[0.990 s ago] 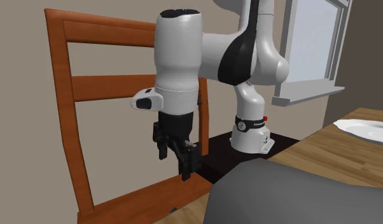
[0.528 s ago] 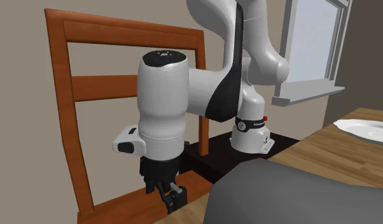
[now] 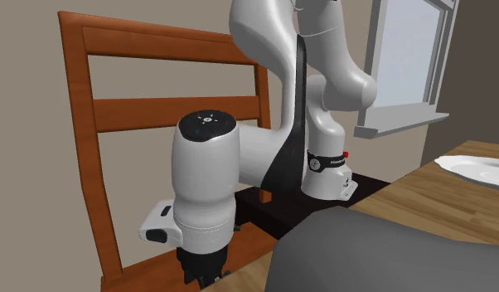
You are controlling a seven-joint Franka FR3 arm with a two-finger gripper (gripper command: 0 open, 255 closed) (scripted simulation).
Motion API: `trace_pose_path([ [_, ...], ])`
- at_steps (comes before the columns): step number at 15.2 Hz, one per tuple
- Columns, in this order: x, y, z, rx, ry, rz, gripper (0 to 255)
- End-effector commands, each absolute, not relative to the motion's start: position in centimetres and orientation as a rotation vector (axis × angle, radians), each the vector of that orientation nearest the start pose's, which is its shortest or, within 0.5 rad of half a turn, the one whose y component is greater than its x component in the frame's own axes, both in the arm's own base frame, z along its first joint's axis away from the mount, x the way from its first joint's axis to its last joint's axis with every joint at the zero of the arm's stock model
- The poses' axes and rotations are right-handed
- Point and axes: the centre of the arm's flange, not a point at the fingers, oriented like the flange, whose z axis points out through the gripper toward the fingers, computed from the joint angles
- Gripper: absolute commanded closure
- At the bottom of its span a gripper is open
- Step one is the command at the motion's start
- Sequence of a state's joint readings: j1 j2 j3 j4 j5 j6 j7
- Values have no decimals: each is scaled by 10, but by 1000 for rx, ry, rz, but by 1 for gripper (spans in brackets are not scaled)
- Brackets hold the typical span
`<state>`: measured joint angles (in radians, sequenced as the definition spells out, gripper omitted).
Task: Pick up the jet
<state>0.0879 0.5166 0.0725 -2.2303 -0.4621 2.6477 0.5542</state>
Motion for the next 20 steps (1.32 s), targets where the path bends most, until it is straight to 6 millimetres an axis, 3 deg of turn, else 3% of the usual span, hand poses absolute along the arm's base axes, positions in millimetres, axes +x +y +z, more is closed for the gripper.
trace_pose_path([
  [1,518,98,117,-3324,-28,44,0],
  [4,518,98,109,-3324,-28,44,0],
  [5,518,98,108,-3324,-28,44,255],
  [14,518,98,109,-3324,-28,44,255],
  [20,518,98,141,-3324,-28,44,255],
])
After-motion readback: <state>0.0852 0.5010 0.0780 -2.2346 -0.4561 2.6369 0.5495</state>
